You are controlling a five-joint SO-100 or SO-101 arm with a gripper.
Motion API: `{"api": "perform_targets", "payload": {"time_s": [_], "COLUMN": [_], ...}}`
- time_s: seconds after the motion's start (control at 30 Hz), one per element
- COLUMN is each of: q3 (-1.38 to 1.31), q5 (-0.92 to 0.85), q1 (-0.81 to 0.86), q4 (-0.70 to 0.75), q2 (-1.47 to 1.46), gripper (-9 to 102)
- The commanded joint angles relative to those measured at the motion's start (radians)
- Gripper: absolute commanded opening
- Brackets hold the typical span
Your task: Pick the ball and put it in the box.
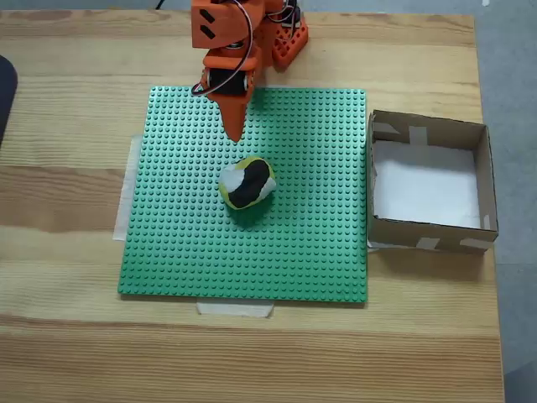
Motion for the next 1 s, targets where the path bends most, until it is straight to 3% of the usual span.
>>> {"api": "perform_targets", "payload": {"time_s": [0.0,0.4,0.9,0.97], "q3": [-0.167,-0.506,-0.609,-0.607], "q5": [0.023,0.046,-0.012,-0.003], "q1": [-0.014,-0.017,-0.006,-0.003], "q4": [0.049,0.218,0.227,0.238], "q2": [-0.110,-0.436,-0.600,-0.609], "gripper": [1,5,10,18]}}
